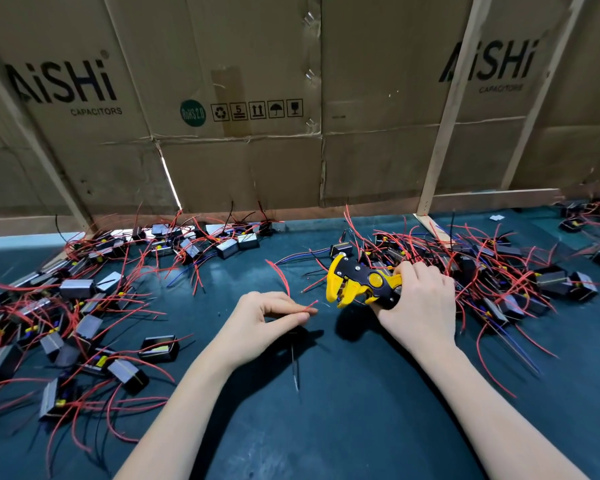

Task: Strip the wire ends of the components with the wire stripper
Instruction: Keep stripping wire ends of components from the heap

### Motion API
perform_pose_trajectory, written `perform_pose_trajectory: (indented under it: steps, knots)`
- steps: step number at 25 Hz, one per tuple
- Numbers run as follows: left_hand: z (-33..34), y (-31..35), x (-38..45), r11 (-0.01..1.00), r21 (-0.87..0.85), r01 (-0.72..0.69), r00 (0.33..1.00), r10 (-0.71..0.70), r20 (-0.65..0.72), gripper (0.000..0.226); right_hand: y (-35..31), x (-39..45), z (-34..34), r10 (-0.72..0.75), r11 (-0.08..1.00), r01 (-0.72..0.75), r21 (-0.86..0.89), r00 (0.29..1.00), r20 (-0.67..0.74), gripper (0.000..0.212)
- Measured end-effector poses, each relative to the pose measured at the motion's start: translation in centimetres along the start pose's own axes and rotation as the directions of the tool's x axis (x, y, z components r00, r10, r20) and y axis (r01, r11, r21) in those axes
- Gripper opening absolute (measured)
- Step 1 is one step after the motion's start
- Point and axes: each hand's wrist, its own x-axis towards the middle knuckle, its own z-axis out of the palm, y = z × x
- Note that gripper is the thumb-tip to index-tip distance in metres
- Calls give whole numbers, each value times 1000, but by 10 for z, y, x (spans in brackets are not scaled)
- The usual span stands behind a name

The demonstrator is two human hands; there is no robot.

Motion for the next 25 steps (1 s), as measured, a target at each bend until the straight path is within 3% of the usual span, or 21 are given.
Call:
perform_pose_trajectory:
  steps: [4, 9, 12, 15, 21, 25]
  knots:
    - [12, 6, 0, 997, 73, 2, 1000, 0, -30, 26, -4, 0, -2, 32, 993, -39, -113, 997, -64, 59]
    - [6, 9, 5, 999, 47, 4, 997, 0, -81, 26, -10, -3, -1, -2, 995, -5, -98, 998, -67, 59]
    - [-22, 5, 0, 997, -73, 34, 997, -28, 73, 25, -7, -2, 0, 33, 996, -36, -85, 999, -34, 58]
    - [-32, 2, -6, 1000, -17, 19, 974, -14, 224, 18, -2, -2, 1, 62, 994, -62, -88, 998, 0, 59]
    - [-1, 6, -2, 995, -56, 81, 995, -77, 65, 9, -3, -1, -1, 66, 990, -71, -123, 997, -51, 61]
    - [20, 12, 0, 994, 94, 47, 999, -44, -28, 20, -10, -2, -3, 44, 990, -52, -129, 997, -65, 59]
